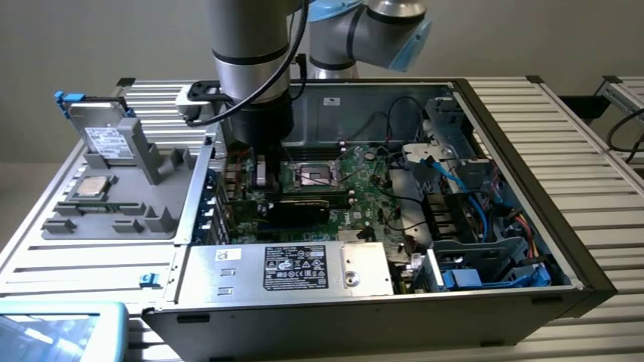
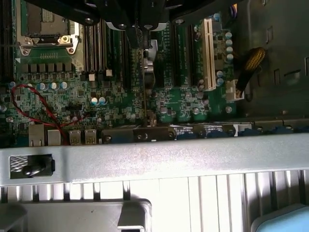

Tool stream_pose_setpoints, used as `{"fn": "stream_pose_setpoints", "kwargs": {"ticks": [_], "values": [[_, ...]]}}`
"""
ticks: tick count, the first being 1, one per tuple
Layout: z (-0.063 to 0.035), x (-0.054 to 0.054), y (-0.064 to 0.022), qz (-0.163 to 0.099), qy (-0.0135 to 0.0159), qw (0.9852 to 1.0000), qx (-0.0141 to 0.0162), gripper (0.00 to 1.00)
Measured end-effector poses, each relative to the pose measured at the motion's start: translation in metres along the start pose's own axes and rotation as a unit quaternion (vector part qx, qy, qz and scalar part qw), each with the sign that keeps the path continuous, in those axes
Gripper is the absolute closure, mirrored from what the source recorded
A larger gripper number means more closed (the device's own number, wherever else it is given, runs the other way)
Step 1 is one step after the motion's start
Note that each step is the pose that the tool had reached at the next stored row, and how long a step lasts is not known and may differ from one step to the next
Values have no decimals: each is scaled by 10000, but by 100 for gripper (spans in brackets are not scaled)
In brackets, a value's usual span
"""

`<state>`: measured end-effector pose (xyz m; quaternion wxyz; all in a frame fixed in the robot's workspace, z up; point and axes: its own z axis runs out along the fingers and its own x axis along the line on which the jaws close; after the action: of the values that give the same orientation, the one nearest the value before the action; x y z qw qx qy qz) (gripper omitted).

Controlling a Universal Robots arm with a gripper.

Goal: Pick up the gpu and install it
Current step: 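Press down on the gpu until it lock into place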

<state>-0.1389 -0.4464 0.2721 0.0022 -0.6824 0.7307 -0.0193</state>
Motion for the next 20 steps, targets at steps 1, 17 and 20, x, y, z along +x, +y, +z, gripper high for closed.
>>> {"fn": "stream_pose_setpoints", "kwargs": {"ticks": [1, 17, 20], "values": [[12, -3, 6, 6, 0, 10000, 3, 88], [-88, -6, -251, 36, 4, 10000, -46, 88], [-52, -1, -288, 36, -15, 10000, -74, 88]]}}
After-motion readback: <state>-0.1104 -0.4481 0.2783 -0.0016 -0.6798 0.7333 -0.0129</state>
